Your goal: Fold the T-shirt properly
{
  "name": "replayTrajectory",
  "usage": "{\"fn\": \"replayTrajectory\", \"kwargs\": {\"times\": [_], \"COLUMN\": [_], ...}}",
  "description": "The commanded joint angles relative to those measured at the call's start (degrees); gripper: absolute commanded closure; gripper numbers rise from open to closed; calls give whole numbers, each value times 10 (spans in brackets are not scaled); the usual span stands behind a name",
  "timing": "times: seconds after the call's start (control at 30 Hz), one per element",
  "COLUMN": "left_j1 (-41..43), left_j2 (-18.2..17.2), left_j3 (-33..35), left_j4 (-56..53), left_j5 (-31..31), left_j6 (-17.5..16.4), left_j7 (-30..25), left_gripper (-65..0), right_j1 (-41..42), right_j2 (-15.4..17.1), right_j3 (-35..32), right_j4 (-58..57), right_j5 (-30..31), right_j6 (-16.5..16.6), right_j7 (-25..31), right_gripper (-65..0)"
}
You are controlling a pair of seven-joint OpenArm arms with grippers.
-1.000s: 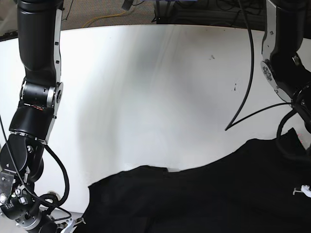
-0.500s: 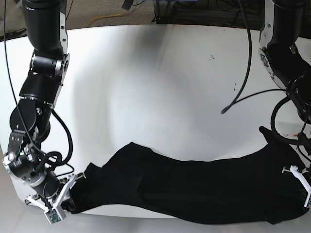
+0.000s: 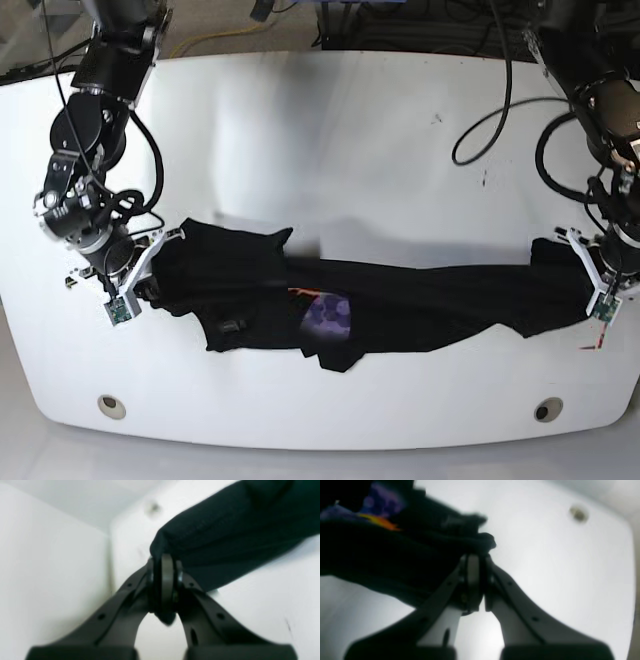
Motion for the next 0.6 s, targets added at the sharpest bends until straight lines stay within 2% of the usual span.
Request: {"fn": "replayTrajectory", "kwargs": {"times": [0.0,0.2,0.4,0.57], "left_j1": [23,131,218,247], "left_j2": [-13,-13,-13,-3], "left_j3": [-16,-85,-102,-117], "left_j4": [10,10,8,9], "left_j5": [3,5,6,4], "left_j6": [5,5,5,5], "left_j7": [-6,-6,-7,-7], "left_gripper": [0,0,0,0], "right_j1": [-14,-104,-177,-214], "right_j2": [5,4,3,3], "right_j3": [15,40,66,67], "right_j4": [21,46,43,44], "right_j5": [12,36,65,94], "right_j6": [-3,-4,-5,-8], "right_j7": [17,17,16,16], "right_gripper": [0,0,0,0]}}
